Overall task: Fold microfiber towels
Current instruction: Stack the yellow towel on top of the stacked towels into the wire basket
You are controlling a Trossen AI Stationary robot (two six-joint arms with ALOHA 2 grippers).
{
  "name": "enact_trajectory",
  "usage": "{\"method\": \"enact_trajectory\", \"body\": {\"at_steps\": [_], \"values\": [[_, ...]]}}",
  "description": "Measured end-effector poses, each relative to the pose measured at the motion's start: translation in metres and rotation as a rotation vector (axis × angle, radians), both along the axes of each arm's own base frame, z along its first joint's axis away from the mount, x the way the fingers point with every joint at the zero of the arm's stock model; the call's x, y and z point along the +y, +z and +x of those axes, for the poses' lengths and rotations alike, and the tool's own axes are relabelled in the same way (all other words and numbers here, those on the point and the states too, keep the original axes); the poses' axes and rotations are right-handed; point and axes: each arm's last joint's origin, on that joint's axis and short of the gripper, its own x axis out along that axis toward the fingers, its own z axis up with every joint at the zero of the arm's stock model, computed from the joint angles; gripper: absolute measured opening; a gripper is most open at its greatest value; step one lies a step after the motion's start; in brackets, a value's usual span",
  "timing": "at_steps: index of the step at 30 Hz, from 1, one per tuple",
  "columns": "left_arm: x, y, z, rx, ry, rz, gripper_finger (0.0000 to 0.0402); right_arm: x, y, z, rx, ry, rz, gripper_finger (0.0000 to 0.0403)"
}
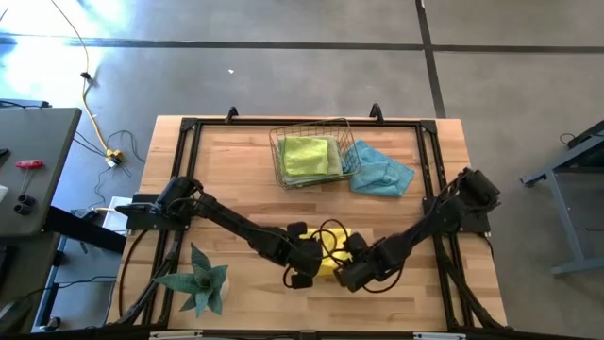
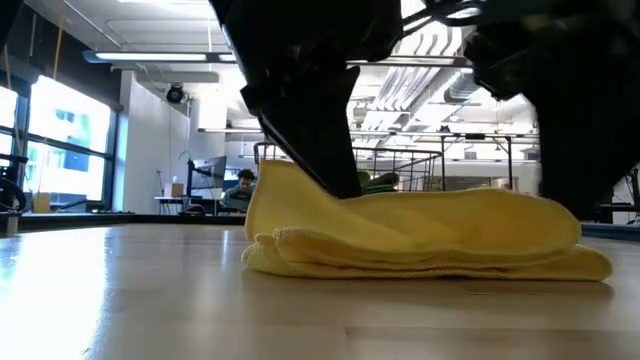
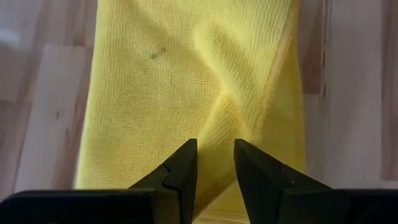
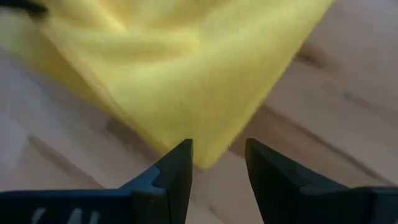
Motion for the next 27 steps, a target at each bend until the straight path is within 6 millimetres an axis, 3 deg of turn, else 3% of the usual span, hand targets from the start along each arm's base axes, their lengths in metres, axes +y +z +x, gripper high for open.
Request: {"method": "enact_trajectory", "body": {"at_steps": [9,14,19,27], "values": [[-0.015,0.009,0.002,-0.052,0.048,-0.193,0.0097,0.003,-0.002,-0.009,0.079,0.035,-0.009,0.0139],[-0.032,0.023,0.01,-0.173,0.032,-0.279,0.0097,0.002,0.009,-0.007,-0.003,0.015,-0.012,0.0139],[-0.036,0.024,0.011,-0.198,0.002,-0.263,0.0097,0.0,0.016,-0.002,-0.119,-0.042,-0.055,0.0139],[-0.025,0.016,0.002,-0.084,0.008,-0.118,0.0097,0.003,-0.001,0.016,-0.175,-0.04,-0.052,0.0139]]}}
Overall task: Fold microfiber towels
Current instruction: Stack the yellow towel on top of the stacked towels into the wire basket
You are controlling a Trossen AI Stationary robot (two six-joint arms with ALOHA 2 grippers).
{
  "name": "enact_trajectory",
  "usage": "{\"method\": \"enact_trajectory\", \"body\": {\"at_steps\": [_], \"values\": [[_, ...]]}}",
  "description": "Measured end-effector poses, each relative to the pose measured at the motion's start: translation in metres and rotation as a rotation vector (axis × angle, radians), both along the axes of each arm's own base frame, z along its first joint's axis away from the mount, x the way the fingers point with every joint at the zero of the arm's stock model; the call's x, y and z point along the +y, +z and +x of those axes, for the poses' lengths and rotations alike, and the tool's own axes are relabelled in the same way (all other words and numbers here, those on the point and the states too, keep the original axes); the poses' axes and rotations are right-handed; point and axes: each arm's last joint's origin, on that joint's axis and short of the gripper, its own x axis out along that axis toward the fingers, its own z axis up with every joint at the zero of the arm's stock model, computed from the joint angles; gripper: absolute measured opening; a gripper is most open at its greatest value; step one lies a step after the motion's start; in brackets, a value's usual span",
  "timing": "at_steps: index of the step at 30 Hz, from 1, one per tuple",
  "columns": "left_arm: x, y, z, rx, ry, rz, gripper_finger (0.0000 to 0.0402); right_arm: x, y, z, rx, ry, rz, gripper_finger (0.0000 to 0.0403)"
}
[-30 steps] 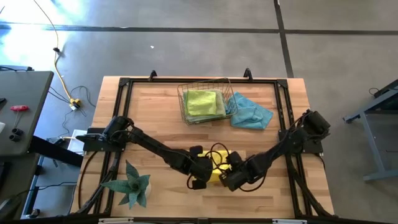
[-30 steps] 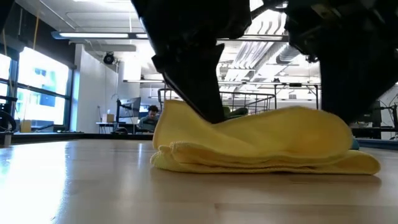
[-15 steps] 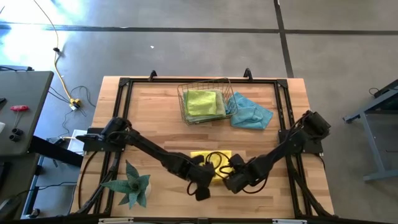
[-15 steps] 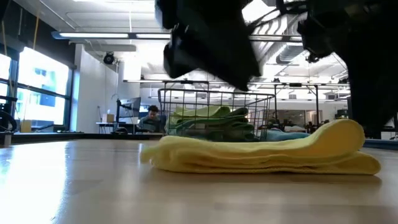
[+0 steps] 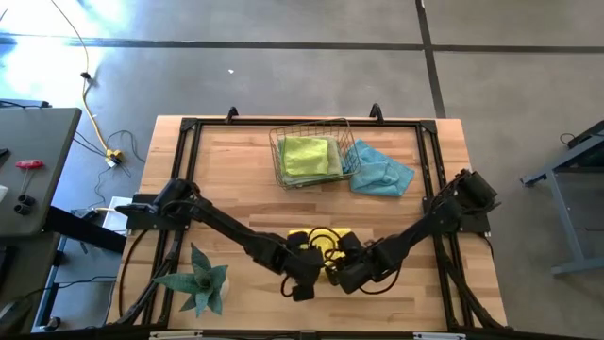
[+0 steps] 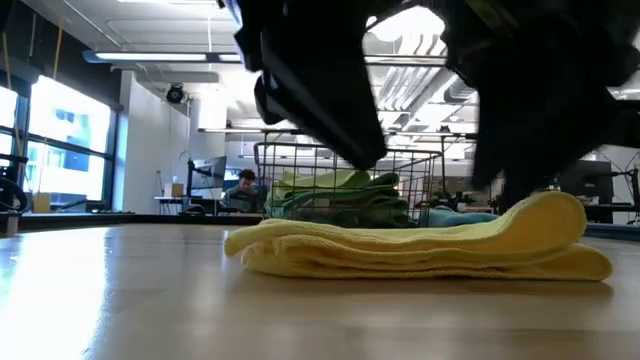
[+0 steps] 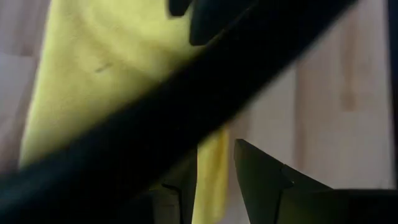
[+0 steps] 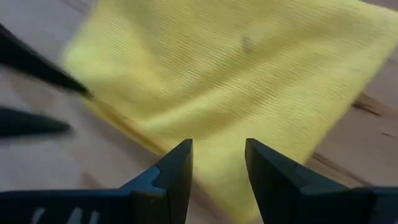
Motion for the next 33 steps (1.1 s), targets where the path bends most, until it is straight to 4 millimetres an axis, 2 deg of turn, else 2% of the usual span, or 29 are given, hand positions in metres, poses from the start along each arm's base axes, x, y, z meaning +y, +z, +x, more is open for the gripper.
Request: {"method": "enact_trajectory", "body": {"at_steps": [4,9,13,18,22,26,33], "values": [[0.008,-0.002,-0.002,0.05,0.011,0.023,0.0097,-0.003,-0.011,-0.005,0.128,0.035,-0.011,0.0139],[0.017,-0.004,-0.004,0.084,0.023,0.085,0.0097,-0.002,-0.014,-0.013,0.226,0.076,-0.003,0.0139],[0.025,-0.004,-0.002,0.078,0.053,0.13,0.0097,-0.001,-0.006,-0.015,0.2,0.085,0.002,0.0139],[0.031,-0.011,-0.001,0.113,0.034,0.145,0.0097,-0.002,0.017,-0.024,0.112,0.05,-0.029,0.0139],[0.031,-0.013,-0.003,0.13,0.004,0.156,0.0097,-0.001,0.018,-0.035,0.141,-0.041,-0.046,0.0139],[0.031,-0.021,-0.007,0.15,-0.003,0.152,0.0097,0.002,0.002,-0.039,0.106,-0.095,0.028,0.0139],[0.03,-0.035,-0.013,0.169,-0.047,0.106,0.0097,-0.004,-0.029,-0.045,0.016,-0.155,0.145,0.0139]]}}
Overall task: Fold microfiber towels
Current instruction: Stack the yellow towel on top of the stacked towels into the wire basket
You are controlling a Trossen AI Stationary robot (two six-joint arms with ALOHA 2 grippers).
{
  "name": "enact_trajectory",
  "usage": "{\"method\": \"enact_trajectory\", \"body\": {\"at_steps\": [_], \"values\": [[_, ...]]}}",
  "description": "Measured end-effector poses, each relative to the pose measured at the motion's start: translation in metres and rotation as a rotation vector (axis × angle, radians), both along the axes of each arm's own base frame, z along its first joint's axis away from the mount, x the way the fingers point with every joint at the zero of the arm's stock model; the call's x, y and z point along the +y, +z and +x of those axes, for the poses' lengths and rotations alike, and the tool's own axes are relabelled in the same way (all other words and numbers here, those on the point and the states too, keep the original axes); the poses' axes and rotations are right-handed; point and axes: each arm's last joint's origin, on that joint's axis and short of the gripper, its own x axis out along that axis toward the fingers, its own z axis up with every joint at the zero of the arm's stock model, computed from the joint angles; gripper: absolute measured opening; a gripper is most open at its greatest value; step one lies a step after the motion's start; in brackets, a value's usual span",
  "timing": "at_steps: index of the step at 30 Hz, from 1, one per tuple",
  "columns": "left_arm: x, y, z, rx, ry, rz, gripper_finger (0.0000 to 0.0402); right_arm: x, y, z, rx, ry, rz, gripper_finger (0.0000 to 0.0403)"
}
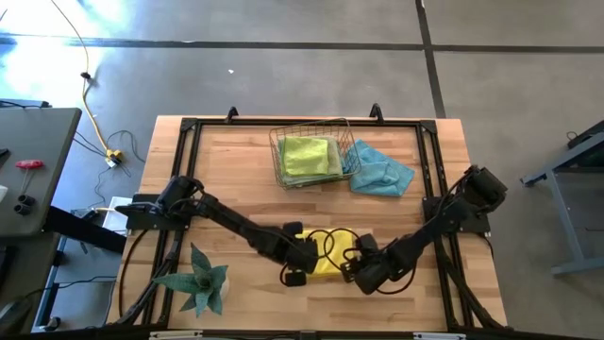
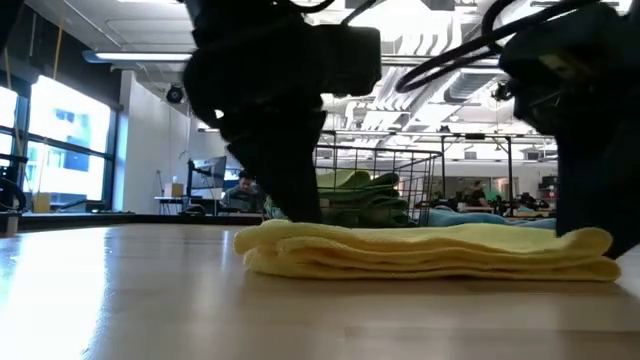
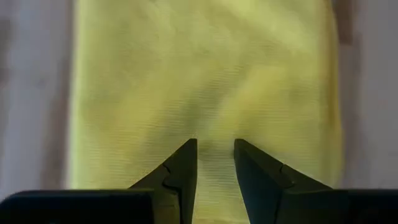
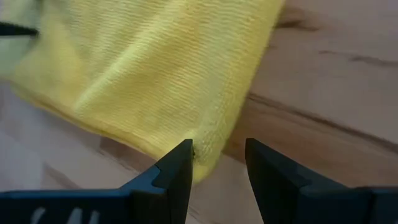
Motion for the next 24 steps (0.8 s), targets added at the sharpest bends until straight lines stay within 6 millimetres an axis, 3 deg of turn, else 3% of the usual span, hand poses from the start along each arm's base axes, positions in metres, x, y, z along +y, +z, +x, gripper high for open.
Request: {"method": "enact_trajectory", "body": {"at_steps": [7,13,19,24], "values": [[0.0,-0.01,-0.005,0.019,-0.01,-0.045,0.0097,-0.003,-0.014,0.002,-0.135,-0.006,0.079,0.0153],[0.0,-0.014,-0.008,0.016,0.011,-0.083,0.0097,-0.005,-0.013,0.005,-0.092,0.079,0.127,0.0186],[-0.006,-0.014,-0.008,-0.006,0.077,-0.126,0.0097,-0.003,-0.012,0.006,-0.101,0.199,0.099,0.0193],[-0.017,-0.014,-0.007,-0.046,0.094,-0.172,0.0097,-0.005,-0.012,0.007,-0.109,0.159,0.102,0.0193]]}}
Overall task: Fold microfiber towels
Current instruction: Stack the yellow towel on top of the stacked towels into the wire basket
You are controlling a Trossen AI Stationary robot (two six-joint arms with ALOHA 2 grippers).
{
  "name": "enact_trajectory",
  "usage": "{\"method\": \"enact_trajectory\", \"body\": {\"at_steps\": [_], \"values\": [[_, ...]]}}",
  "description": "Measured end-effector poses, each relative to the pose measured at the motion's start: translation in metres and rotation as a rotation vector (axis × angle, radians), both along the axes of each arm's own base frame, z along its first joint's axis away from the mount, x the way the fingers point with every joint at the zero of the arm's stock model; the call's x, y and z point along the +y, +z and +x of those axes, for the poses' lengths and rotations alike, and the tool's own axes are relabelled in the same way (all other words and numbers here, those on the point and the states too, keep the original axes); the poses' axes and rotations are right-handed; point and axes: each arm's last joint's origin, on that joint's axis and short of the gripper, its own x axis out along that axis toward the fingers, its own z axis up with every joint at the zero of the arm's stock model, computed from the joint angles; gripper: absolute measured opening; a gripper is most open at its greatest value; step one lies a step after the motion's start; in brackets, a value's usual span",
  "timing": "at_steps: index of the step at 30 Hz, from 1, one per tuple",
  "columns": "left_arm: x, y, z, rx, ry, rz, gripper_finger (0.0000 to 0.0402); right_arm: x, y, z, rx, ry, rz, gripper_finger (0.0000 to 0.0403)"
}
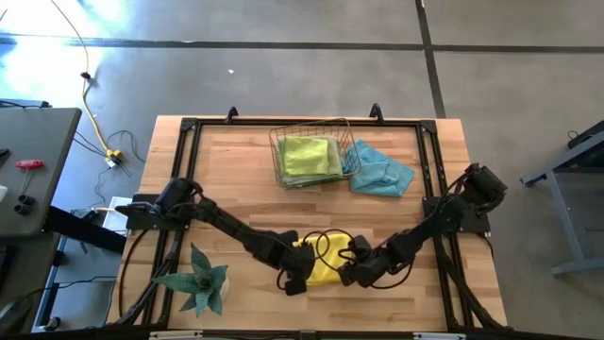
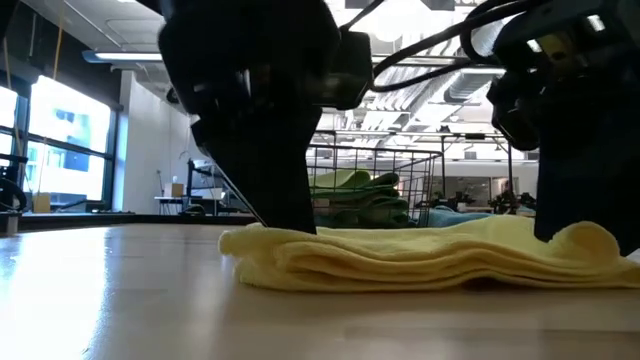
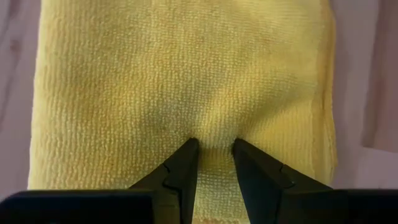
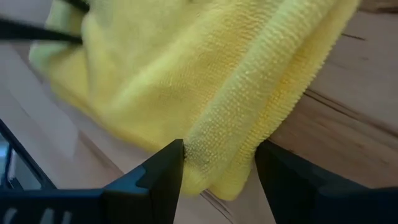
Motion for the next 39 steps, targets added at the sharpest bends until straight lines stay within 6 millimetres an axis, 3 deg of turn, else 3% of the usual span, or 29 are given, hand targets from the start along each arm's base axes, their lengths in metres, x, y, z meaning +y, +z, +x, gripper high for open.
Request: {"method": "enact_trajectory", "body": {"at_steps": [8,14,20,25,29,33,39], "values": [[-0.008,0.0,-0.002,-0.01,0.017,-0.001,0.0097,-0.004,0.0,0.003,0.008,-0.006,0.011,0.0193],[-0.008,0.0,-0.002,-0.013,0.031,0.002,0.0097,-0.018,-0.001,0.009,0.074,0.016,0.056,0.0197],[-0.008,0.0,-0.002,-0.015,0.058,-0.007,0.0097,-0.036,0.004,0.017,0.097,0.13,0.106,0.0231],[-0.008,0.0,-0.002,-0.019,0.093,-0.022,0.0097,-0.055,0.016,0.015,0.1,0.144,0.033,0.0257],[-0.008,0.0,-0.002,-0.02,0.111,-0.029,0.0097,-0.063,0.014,0.009,0.176,0.143,-0.008,0.0267],[-0.008,0.0,-0.002,-0.021,0.112,-0.029,0.0097,-0.059,0.009,0.014,0.075,0.141,0.027,0.0268],[-0.008,0.0,-0.002,-0.023,0.112,-0.028,0.0097,-0.063,-0.007,0.005,-0.023,0.07,0.084,0.0268]]}}
